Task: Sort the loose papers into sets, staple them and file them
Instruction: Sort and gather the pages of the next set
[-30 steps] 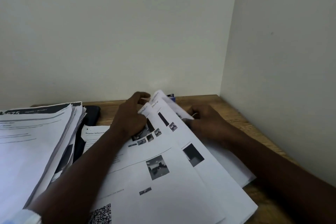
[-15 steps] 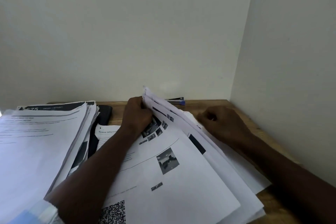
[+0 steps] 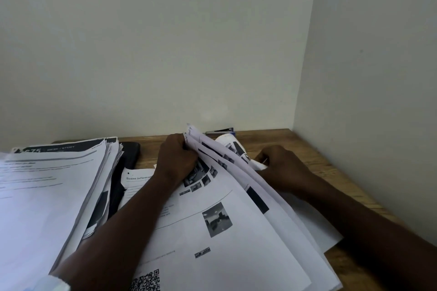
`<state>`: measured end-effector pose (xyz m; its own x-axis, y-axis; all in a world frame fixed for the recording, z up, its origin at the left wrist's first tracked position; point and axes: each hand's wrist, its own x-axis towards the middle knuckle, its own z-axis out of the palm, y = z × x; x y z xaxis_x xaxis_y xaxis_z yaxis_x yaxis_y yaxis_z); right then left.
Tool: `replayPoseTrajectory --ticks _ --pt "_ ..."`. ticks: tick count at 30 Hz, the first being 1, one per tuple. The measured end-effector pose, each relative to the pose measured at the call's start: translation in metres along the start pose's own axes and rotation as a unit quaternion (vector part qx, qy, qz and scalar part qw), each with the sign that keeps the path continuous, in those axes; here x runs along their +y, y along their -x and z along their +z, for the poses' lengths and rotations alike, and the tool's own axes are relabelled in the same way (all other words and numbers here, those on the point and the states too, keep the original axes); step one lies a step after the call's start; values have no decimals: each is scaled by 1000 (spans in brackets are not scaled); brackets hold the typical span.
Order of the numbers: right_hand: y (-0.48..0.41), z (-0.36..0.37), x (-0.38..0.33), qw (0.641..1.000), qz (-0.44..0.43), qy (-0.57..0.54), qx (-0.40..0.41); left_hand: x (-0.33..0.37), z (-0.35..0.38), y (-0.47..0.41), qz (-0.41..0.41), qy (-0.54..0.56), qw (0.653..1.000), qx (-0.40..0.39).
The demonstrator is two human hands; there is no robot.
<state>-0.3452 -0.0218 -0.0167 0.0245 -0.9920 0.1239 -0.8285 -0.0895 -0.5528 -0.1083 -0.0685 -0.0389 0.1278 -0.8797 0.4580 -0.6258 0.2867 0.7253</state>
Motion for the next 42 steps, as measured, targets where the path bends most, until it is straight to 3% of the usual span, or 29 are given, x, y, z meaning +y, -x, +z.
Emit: replayPoseTrajectory --ticks 3,6,14,23,26,28,30,32,34,36,38,42 --pt "-6 1 8 980 -19 -196 14 1 2 1 11 -38 999 2" --pt "-11 -1 11 955 -19 -297 -6 2 4 3 16 -21 1000 0" --pt "-10 -2 14 922 -50 -376 -77 4 5 1 -17 83 995 -42" --pt "-8 -15 9 906 -60 -409 -90 8 2 -1 -90 205 973 -49" --pt "-3 -14 7 877 -7 -466 -117 5 2 -3 -69 171 981 -56" --pt "-6 -11 5 875 23 -477 -81 5 1 -1 -64 156 984 -57" --pt "-8 -7 3 906 28 -422 -14 6 0 2 -67 170 982 -49" --pt "-9 -5 7 965 -18 -252 64 8 -1 2 -67 179 981 -33" --pt "-8 -3 6 994 -52 -71 57 10 -5 2 -67 179 981 -30" --pt "-11 -1 0 995 -39 94 -4 13 -11 5 -69 179 980 -55" --pt "-17 7 -1 970 -45 238 -30 17 -16 8 -70 169 980 -83" --pt "-31 16 -2 974 -25 222 -40 18 -21 5 -82 154 981 -79"
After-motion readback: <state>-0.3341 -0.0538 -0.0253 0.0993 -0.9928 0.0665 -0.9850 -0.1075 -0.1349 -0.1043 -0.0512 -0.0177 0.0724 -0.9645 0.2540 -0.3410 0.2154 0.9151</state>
